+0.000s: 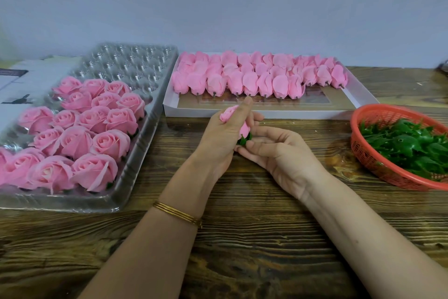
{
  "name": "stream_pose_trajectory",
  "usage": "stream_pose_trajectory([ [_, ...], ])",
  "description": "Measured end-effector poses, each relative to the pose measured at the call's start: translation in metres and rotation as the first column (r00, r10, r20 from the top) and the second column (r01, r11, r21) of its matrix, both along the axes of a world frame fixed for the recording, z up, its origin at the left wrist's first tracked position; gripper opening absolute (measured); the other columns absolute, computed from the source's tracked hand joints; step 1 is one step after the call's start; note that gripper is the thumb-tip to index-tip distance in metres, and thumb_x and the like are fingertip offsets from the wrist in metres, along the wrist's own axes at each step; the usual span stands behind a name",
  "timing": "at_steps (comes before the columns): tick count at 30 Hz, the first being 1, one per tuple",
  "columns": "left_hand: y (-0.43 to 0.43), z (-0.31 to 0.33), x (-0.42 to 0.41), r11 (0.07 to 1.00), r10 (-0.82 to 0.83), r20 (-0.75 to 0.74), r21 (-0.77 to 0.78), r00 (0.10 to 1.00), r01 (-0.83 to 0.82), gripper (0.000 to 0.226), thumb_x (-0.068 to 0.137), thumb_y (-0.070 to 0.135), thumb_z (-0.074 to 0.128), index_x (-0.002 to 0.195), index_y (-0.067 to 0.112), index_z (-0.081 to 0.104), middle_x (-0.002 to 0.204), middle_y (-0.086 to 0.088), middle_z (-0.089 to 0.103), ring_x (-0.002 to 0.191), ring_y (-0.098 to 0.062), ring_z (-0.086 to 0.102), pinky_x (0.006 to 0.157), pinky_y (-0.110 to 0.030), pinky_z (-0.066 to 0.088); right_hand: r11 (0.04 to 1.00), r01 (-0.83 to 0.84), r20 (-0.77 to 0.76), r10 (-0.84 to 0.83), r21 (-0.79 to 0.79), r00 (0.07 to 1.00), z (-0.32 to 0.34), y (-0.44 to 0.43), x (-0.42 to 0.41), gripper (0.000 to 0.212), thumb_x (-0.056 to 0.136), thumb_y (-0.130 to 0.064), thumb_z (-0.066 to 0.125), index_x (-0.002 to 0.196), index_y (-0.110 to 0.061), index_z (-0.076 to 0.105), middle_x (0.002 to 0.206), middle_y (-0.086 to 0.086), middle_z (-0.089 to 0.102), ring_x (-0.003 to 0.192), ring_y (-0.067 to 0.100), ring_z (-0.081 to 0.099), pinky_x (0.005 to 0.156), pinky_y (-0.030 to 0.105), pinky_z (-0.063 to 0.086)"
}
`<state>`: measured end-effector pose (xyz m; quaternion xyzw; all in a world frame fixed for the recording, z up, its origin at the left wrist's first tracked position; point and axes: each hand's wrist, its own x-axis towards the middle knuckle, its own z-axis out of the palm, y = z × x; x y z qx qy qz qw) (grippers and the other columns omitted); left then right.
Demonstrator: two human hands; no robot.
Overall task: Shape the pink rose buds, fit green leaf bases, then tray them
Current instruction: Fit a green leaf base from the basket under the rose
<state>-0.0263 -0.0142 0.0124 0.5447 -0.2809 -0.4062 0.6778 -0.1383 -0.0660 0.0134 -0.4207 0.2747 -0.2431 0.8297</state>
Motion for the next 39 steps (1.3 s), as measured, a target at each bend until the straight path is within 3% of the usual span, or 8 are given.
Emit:
stream_pose_trajectory([
  [3, 0.0008, 0.0016, -0.0005, 1.000, 0.001, -0.003, 0.001, 1.000, -0.001, 0.048, 0.099, 0.040, 0.052, 0.057, 0.017, 0.051, 0.089, 0.004, 0.071, 0.081, -0.003, 0.068, 0.071, -0.020, 0.054, 1.000, 0.001, -0.013, -0.001, 0.010, 1.000, 0.0001, -0.0008, -0.0001, 0.034, 0.084, 0.022, 0.053, 0.117, 0.015, 0.059, 0.096, 0.024, 0.070, 0.083, 0.025, 0.072, 0.075, 0.027, 0.060],
  [6, 0.0008, 0.0017, -0.0010, 1.000, 0.008, -0.010, 0.000, 1.000, -0.008, 0.048, 0.098, 0.040, 0.052, 0.056, 0.018, 0.051, 0.088, 0.004, 0.070, 0.080, -0.004, 0.067, 0.065, -0.020, 0.052, 1.000, -0.003, -0.050, 0.002, -0.006, 0.999, -0.0002, -0.0014, -0.0001, 0.034, 0.083, 0.018, 0.056, 0.116, 0.012, 0.062, 0.096, 0.022, 0.071, 0.083, 0.024, 0.072, 0.079, 0.027, 0.060],
  [9, 0.0006, 0.0012, -0.0014, 1.000, 0.005, -0.013, -0.016, 1.000, -0.005, 0.050, 0.098, 0.039, 0.053, 0.053, 0.019, 0.052, 0.086, 0.004, 0.070, 0.079, -0.005, 0.066, 0.064, -0.021, 0.050, 1.000, 0.006, -0.057, -0.007, -0.020, 0.998, -0.0006, -0.0017, 0.0002, 0.028, 0.081, 0.018, 0.058, 0.107, 0.009, 0.066, 0.088, 0.018, 0.072, 0.078, 0.022, 0.072, 0.074, 0.024, 0.060],
  [14, -0.0001, 0.0004, -0.0013, 0.999, -0.006, -0.017, -0.032, 1.000, 0.005, 0.049, 0.099, 0.038, 0.053, 0.053, 0.019, 0.055, 0.083, 0.004, 0.069, 0.077, -0.007, 0.066, 0.066, -0.025, 0.050, 0.999, 0.017, -0.048, -0.018, -0.035, 0.999, -0.0011, -0.0017, 0.0011, 0.024, 0.079, 0.018, 0.060, 0.098, 0.005, 0.067, 0.081, 0.014, 0.073, 0.074, 0.020, 0.072, 0.070, 0.023, 0.059],
  [20, 0.0003, 0.0017, -0.0015, 0.999, -0.014, -0.023, -0.038, 1.000, 0.013, 0.047, 0.099, 0.037, 0.053, 0.057, 0.016, 0.055, 0.082, 0.003, 0.069, 0.074, -0.008, 0.065, 0.066, -0.026, 0.051, 0.997, 0.037, -0.048, -0.040, -0.060, 0.998, -0.0029, -0.0023, 0.0021, 0.028, 0.076, 0.018, 0.061, 0.102, 0.007, 0.066, 0.086, 0.017, 0.071, 0.082, 0.025, 0.068, 0.080, 0.027, 0.058],
  [24, 0.0008, 0.0016, -0.0014, 0.999, -0.033, -0.024, -0.031, 0.999, 0.032, 0.047, 0.099, 0.037, 0.052, 0.058, 0.015, 0.055, 0.085, 0.002, 0.068, 0.076, -0.010, 0.064, 0.070, -0.028, 0.051, 0.996, 0.034, -0.032, -0.036, -0.079, 0.999, -0.0025, -0.0014, 0.0027, 0.036, 0.059, 0.007, 0.069, 0.095, 0.003, 0.069, 0.083, 0.015, 0.072, 0.084, 0.026, 0.068, 0.086, 0.031, 0.056],
  [27, 0.0010, 0.0015, -0.0010, 0.999, -0.041, -0.028, -0.025, 0.999, 0.040, 0.048, 0.099, 0.037, 0.052, 0.056, 0.016, 0.056, 0.085, 0.001, 0.068, 0.077, -0.010, 0.065, 0.074, -0.029, 0.052, 0.995, 0.035, -0.032, -0.038, -0.099, 0.999, -0.0039, -0.0014, 0.0034, 0.037, 0.059, 0.008, 0.069, 0.096, 0.003, 0.069, 0.085, 0.016, 0.072, 0.085, 0.026, 0.068, 0.087, 0.032, 0.056],
  [39, 0.0020, 0.0028, -0.0004, 0.999, -0.044, -0.042, -0.001, 0.998, 0.044, 0.047, 0.100, 0.037, 0.052, 0.060, 0.012, 0.055, 0.086, -0.001, 0.067, 0.079, -0.011, 0.065, 0.079, -0.032, 0.051, 0.987, 0.007, -0.022, -0.011, -0.162, 1.000, -0.0070, -0.0037, 0.0024, 0.031, 0.054, 0.003, 0.073, 0.085, -0.003, 0.070, 0.079, 0.013, 0.070, 0.075, 0.019, 0.067, 0.075, 0.024, 0.059],
])
